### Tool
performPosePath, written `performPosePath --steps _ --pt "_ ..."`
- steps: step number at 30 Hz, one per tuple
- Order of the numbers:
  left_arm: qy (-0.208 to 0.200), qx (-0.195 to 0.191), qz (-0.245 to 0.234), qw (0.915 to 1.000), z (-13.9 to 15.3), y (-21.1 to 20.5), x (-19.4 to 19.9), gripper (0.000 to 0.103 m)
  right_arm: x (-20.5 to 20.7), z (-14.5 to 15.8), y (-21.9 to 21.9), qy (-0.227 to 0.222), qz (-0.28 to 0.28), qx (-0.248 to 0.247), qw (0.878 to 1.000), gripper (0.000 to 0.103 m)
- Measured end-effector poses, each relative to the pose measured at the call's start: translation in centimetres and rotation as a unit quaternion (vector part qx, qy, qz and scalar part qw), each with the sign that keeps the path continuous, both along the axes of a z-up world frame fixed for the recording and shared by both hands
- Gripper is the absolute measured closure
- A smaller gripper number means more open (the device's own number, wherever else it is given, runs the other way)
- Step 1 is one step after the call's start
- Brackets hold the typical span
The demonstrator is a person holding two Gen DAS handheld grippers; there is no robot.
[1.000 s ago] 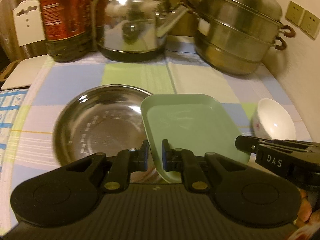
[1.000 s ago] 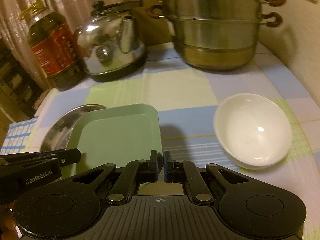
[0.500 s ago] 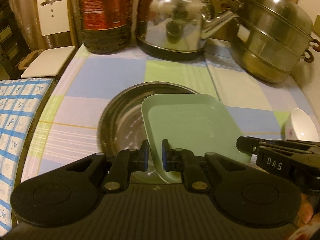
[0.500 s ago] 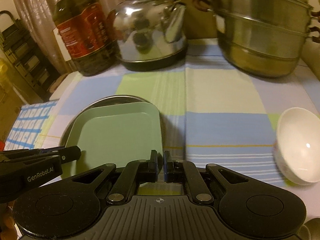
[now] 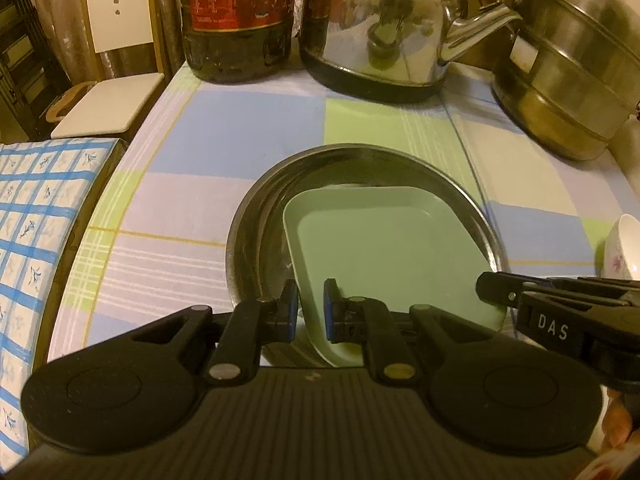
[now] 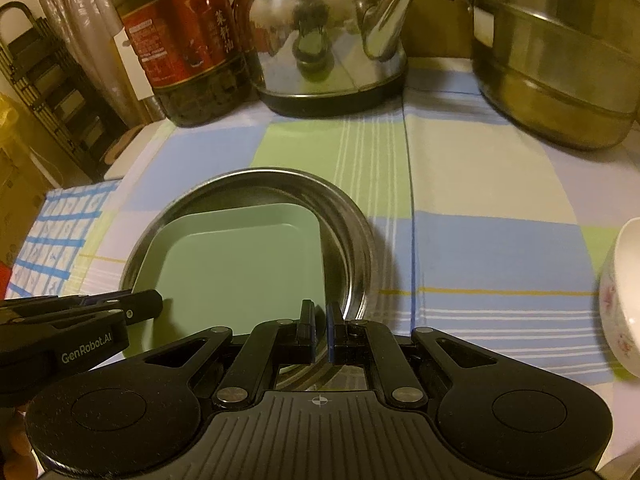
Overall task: Organize plates and bowls
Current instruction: 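Lower the green plate into the steel tray and open the right tool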
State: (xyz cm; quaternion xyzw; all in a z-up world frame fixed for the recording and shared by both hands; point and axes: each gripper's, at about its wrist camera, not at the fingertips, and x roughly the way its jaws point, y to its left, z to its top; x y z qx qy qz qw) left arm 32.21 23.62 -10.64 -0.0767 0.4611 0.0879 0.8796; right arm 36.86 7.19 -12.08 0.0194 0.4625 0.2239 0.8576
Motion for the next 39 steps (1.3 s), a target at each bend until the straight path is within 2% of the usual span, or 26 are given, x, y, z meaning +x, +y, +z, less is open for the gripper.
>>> performPosePath --steps 15,22,26,36,39 --pt "0.023 -0.005 -0.008 0.9997 -1.6 0.5 1.2 0.091 1.0 -1.3 0.3 0.019 -0.005 -0.005 1.0 0.097" --pt "0.036 -0.02 -0.008 0.9991 -2.0 0.8 1.7 0.086 1.2 -1.2 0.2 0.02 -0.011 0.002 1.0 0.097" --pt "0.029 -0.018 -0.006 0.9994 -1.5 1.0 1.5 0.081 1.2 -0.8 -0.2 0.019 -0.015 0.018 1.0 0.097" --pt "0.007 -0.013 -0.01 0.9998 1.4 1.0 0.1 0.08 0.5 2.0 -1.9 0.013 -0.027 0.071 0.997 0.095" --pt "0.005 -0.01 -0.014 0.9998 2.6 0.5 -0.8 0.078 -0.4 3.4 -3.0 0.007 -0.025 0.089 0.996 0.088"
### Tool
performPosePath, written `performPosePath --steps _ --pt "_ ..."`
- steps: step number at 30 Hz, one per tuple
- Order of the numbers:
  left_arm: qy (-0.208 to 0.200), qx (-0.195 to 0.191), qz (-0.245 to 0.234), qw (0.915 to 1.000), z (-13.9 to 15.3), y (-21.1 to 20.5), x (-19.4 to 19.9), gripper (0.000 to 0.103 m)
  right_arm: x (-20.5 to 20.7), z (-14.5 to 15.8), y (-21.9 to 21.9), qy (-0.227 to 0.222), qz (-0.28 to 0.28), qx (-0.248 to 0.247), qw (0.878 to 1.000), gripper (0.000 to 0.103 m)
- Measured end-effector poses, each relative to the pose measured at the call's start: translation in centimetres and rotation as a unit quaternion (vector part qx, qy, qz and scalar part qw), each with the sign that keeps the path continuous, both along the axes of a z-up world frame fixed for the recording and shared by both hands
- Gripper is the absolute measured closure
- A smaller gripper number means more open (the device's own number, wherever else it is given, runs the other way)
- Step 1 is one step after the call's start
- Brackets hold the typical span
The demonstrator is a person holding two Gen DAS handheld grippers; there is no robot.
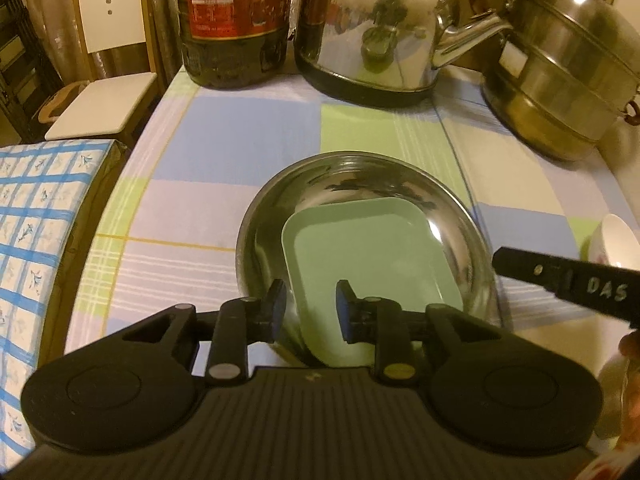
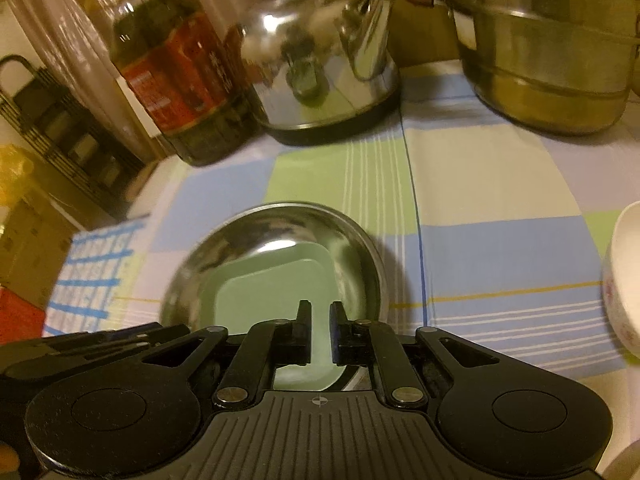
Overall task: Organize plates and bowls
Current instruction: 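Lower the green plate into the steel tray and open the right tool, then move the right tool back toward the small floral saucer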
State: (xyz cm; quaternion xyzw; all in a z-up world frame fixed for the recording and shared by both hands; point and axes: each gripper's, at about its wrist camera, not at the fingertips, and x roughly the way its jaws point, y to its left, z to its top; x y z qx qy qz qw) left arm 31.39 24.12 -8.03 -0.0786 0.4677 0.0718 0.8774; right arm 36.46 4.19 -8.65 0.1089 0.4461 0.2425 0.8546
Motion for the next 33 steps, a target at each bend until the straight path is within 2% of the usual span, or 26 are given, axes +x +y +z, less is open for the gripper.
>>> performPosePath --steps 2,4,10,18,29,33 --pt "-0.004 -0.002 -0.002 1.0 0.8 -0.3 -0.8 0.077 -0.8 0.9 -0.9 -0.005 -0.003 0.011 1.0 0.071" --pt "-0.008 -0.003 -0.008 0.9999 1.6 -0.8 -1.8 0.076 -1.7 1.7 -1.9 -0.011 -0.007 0.022 1.0 0.063" --pt "-0.022 0.002 -0.025 0.9994 4.0 -2.4 -5.3 0.072 -4.7 3.8 -5.3 -0.017 -0.013 0.048 0.999 0.059" --pt "-0.025 -0.003 -0.025 0.9994 5.8 -4.9 -10.5 0.072 -9.8 5.4 -10.7 -0.017 -0.014 0.069 0.997 0.053" --pt "-0.013 -0.012 -0.017 0.9997 5.9 -9.8 -17.3 0.072 -16.3 5.4 -17.2 -0.008 -0.019 0.047 0.999 0.04" --pt "-0.011 -0.015 -0.013 0.9997 5.8 -11.6 -19.3 0.072 -18.3 5.4 -18.8 -0.008 -0.01 0.038 0.999 0.038"
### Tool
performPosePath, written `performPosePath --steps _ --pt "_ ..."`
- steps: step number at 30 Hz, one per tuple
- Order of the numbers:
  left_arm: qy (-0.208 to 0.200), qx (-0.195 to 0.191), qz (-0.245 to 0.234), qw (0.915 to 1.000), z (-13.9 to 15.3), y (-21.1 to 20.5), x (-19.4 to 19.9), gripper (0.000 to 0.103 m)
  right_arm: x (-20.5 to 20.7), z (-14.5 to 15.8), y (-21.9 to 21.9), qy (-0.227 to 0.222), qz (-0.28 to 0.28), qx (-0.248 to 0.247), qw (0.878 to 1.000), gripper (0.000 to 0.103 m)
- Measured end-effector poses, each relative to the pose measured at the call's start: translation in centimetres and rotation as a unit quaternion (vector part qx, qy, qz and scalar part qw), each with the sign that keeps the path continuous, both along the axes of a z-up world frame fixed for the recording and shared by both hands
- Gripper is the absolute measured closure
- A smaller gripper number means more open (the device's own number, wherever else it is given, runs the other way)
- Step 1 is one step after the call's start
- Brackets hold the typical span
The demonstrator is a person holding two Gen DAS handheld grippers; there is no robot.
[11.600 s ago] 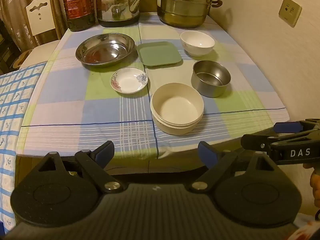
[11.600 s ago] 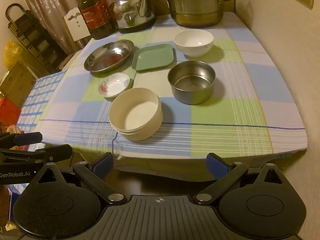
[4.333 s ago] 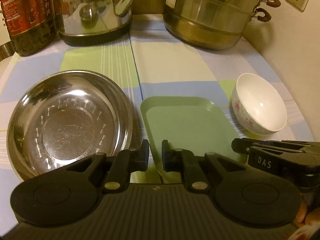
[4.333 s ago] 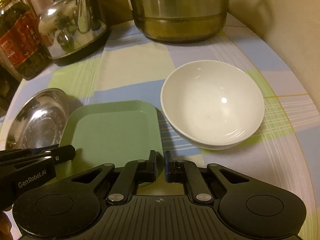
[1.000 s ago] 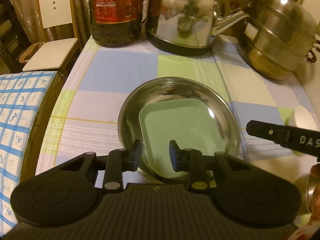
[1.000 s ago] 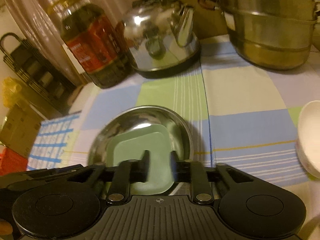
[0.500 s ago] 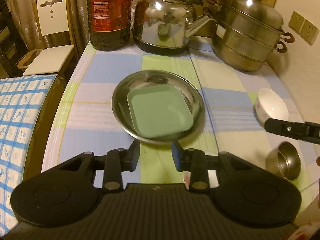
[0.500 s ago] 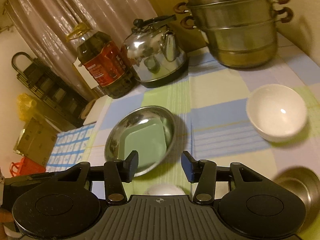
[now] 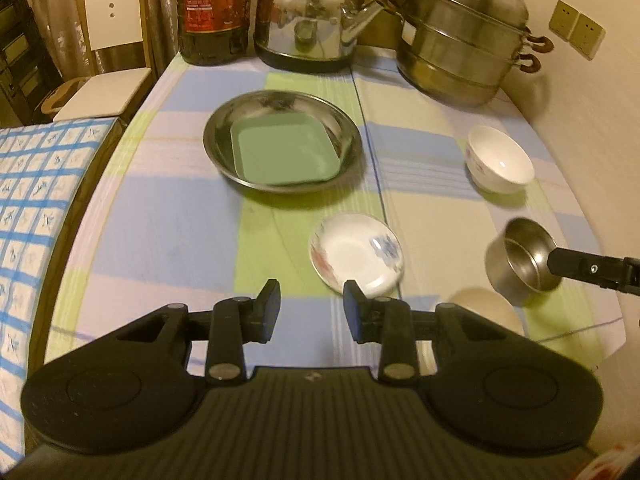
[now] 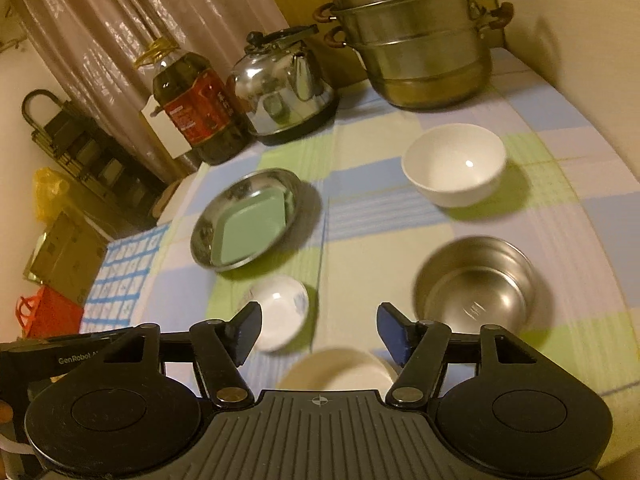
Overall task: Organize plates and bowls
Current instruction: 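Move the right tool back toward the small floral saucer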
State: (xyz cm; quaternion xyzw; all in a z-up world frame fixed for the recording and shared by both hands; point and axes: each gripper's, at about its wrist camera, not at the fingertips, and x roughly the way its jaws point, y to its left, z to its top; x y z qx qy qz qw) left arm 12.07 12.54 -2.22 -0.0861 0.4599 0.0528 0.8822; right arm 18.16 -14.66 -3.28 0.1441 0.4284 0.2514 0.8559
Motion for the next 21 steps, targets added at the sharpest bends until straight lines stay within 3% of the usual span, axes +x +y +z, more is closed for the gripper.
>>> performPosePath --steps 10,21 --pt "0.002 0.005 0.006 1.0 0.0 -4.1 -4.5 0.072 -4.8 -0.5 -3.0 -0.008 0.028 -0.039 0.999 0.037" --pt "0.002 0.013 0.006 0.9999 0.2 -7.0 -7.8 0.072 -7.9 -0.9 -5.0 -0.01 0.04 -0.049 0.998 0.036"
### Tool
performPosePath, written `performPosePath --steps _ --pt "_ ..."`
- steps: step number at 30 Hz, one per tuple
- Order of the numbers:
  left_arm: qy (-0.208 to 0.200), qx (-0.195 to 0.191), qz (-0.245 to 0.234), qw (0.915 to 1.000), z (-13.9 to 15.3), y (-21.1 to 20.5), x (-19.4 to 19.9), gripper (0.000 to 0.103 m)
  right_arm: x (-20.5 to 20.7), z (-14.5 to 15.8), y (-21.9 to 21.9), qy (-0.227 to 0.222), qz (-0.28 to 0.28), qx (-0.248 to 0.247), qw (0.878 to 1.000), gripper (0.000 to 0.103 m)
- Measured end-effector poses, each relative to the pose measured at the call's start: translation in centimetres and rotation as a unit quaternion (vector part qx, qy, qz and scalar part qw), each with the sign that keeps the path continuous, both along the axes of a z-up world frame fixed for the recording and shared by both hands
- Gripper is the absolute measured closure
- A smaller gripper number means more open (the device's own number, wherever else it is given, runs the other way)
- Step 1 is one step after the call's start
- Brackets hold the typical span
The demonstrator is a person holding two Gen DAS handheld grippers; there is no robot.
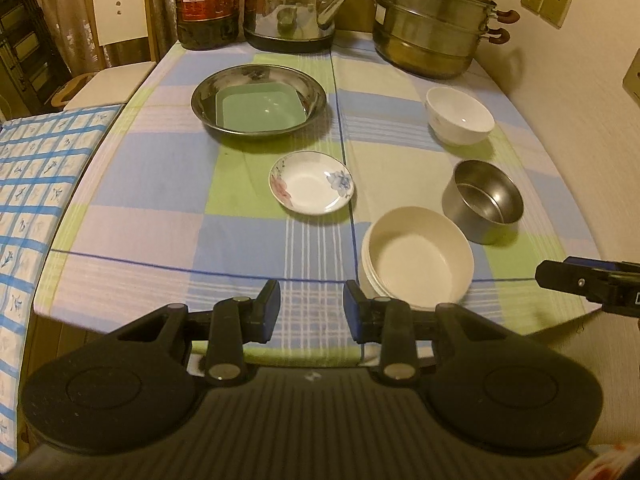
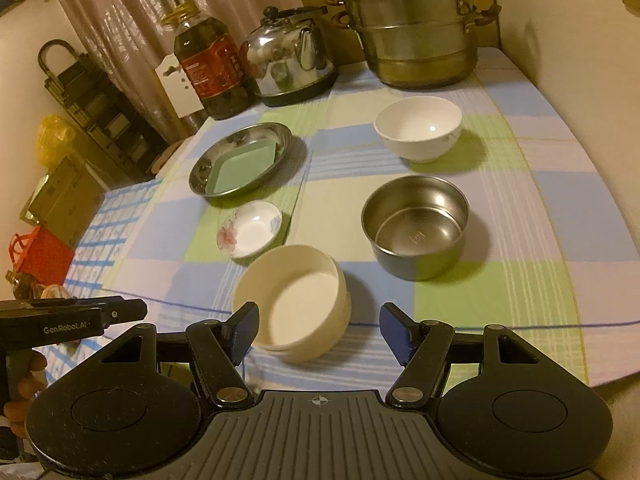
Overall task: Organize plates and bowls
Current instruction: 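Move the right tool back toward the small floral saucer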
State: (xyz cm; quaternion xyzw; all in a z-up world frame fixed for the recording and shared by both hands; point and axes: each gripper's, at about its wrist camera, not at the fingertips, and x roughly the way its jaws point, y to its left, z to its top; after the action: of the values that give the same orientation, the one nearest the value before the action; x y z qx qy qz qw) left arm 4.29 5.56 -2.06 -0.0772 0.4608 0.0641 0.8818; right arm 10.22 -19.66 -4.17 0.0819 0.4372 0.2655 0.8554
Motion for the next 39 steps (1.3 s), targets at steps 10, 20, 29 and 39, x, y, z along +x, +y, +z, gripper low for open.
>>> performPosePath --steps 10,20,29,39 --pt "-0.002 0.003 0.001 1.0 0.3 -1.1 -1.4 0.072 -1.0 0.0 -0.9 0.0 0.0 -0.002 1.0 0.036" --pt "-0.003 0.007 0.0 1.0 0.4 -1.9 -2.2 0.072 -1.7 -0.1 -2.0 0.001 -0.005 -0.001 1.0 0.036" --pt "-0.001 0.008 0.007 0.9999 0.2 -2.6 -3.2 0.072 -2.0 -0.3 -2.8 0.004 -0.019 0.007 1.0 0.036" --pt "0.0 0.014 0.033 0.9994 -0.6 0.1 -1.4 0.071 0.2 -0.2 -2.8 -0.028 -0.042 0.004 0.999 0.035"
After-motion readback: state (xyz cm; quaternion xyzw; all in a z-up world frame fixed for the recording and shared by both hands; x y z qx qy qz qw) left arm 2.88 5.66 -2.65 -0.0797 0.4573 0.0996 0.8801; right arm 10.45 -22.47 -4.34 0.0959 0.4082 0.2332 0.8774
